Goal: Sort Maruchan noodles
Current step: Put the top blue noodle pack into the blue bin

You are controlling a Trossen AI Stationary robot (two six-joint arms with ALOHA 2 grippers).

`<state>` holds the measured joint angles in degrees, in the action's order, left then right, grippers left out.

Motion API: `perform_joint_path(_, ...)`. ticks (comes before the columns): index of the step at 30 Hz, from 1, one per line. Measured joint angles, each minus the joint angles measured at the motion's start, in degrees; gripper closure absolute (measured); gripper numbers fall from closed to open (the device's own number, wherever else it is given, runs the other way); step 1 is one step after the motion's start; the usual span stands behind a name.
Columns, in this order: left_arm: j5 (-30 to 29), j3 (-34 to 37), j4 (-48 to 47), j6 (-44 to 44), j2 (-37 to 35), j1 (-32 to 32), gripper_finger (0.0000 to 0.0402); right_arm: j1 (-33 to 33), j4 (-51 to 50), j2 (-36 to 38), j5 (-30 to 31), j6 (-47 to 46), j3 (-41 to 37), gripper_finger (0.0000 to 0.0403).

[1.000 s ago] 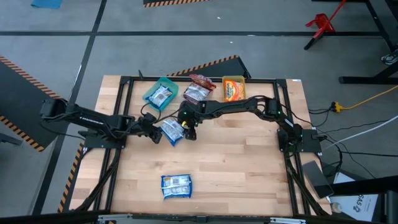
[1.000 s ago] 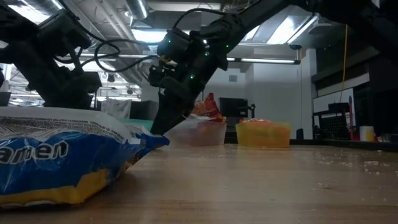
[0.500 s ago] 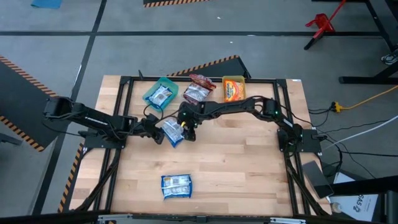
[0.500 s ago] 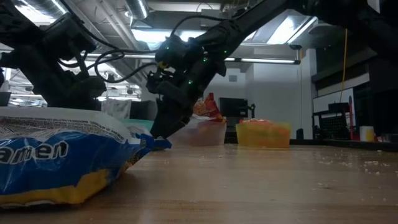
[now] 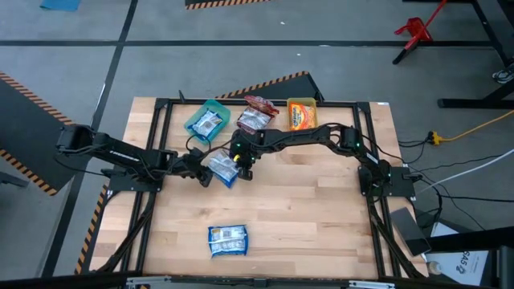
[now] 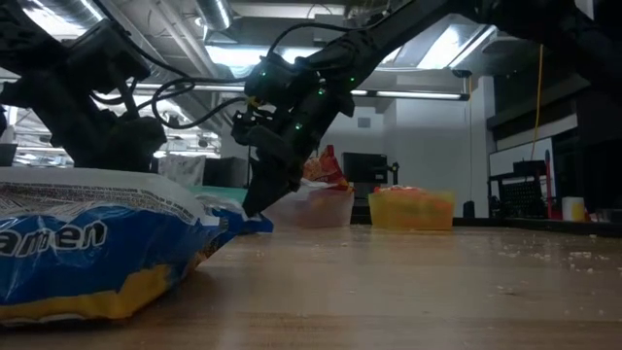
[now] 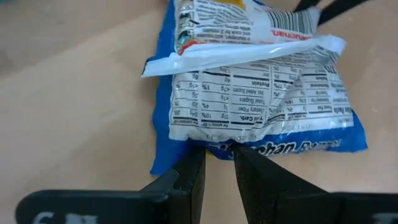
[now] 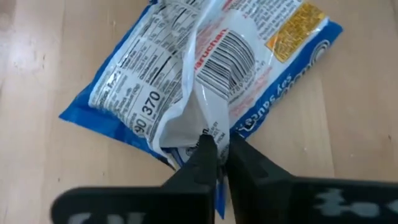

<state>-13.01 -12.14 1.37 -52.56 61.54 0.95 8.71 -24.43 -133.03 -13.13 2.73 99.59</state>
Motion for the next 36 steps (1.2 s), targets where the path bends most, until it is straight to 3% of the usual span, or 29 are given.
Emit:
perform_joint_path(14, 3.5, -6.6, -4.2, 0.5, -2.4, 0.0, 0.0319, 0.1, -0.9, 3.1, 5.4, 1.2, -0.1, 0.0403)
perform_joint_path(24, 3.4, -8.6, -5.9, 2.1, -5.8, -0.3, 0.0319, 0.7, -4.5, 3.3, 9.4, 6.1, 7.7, 0.0402)
perform_joint_path(36, -1.9, -8.8, -7.2, 4.9, -13.2, -4.5, 0.0319, 4.4, -3.5, 3.7, 11.0, 10.1, 17.3, 0.0403)
